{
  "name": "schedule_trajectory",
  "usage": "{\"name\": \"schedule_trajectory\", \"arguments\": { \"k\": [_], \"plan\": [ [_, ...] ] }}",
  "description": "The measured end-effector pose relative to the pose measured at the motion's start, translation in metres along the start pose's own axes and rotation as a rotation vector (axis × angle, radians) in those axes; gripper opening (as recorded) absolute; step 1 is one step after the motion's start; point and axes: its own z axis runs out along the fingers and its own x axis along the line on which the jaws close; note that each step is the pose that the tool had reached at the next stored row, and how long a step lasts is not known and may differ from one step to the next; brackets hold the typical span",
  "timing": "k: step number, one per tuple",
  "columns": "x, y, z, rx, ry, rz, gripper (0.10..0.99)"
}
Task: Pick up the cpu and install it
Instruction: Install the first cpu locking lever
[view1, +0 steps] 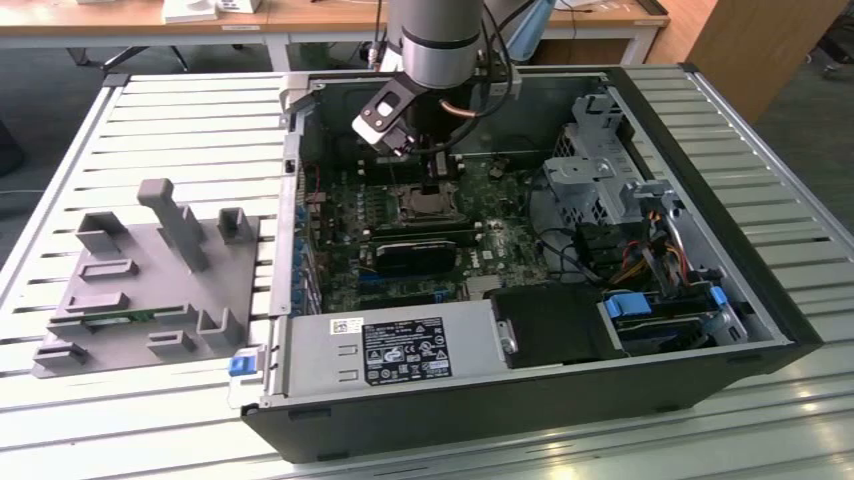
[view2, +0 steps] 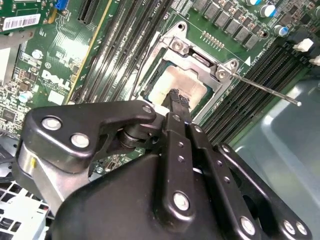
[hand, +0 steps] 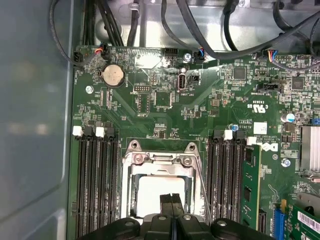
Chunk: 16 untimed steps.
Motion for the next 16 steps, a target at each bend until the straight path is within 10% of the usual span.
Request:
{"name": "schedule_trajectory", "arguments": {
  "k": [16],
  "plan": [
    [0.0001,0.0001,-0.0079,0.000,0.0004,0.000,0.106]
  ]
}}
